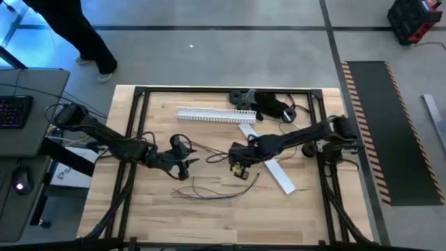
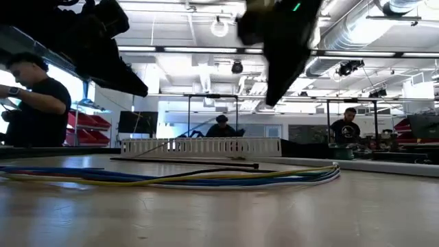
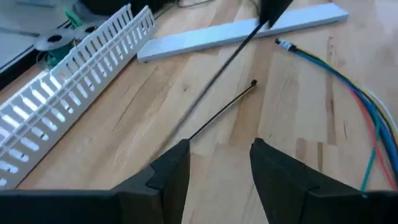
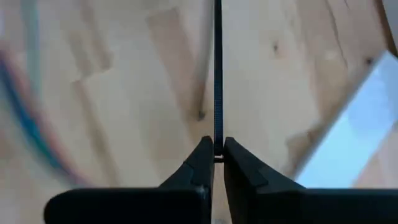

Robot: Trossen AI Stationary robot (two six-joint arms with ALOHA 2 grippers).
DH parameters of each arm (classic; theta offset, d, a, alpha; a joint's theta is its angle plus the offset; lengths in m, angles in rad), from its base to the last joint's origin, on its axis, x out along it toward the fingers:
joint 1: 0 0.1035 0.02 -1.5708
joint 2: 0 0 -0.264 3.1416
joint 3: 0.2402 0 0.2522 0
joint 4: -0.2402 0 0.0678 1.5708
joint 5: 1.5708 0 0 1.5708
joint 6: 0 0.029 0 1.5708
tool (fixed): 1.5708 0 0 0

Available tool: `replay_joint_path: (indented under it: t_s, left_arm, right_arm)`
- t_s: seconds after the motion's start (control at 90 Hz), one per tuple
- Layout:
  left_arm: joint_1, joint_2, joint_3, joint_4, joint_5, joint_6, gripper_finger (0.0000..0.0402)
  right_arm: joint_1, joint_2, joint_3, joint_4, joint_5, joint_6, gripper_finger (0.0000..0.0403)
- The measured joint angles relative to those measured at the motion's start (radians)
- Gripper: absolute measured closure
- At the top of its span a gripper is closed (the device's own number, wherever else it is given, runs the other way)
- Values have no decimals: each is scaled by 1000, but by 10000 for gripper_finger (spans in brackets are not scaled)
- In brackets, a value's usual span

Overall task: Ziptie cables
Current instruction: Wrap the wire cables with the black zip tie

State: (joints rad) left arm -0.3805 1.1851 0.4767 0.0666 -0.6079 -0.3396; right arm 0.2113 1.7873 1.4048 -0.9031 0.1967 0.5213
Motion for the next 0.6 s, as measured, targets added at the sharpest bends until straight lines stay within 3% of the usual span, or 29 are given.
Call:
replay_joint_path:
  t_s: [0.156, 0.344, 0.433, 0.6]
  left_arm:
    - [0, 0, 0, 0, 77, 14, 255]
    - [0, 18, 0, 21, 323, 109, 255]
    - [0, 62, 0, 54, 441, 186, 254]
    - [0, 186, 44, 86, 566, 282, 236]
  right_arm:
    - [117, -124, 0, -101, 1, 141, 402]
    - [300, -252, 0, -201, -6, 398, 402]
    - [387, -282, 1, -228, 0, 517, 402]
    - [518, -289, 1, -266, 39, 692, 403]
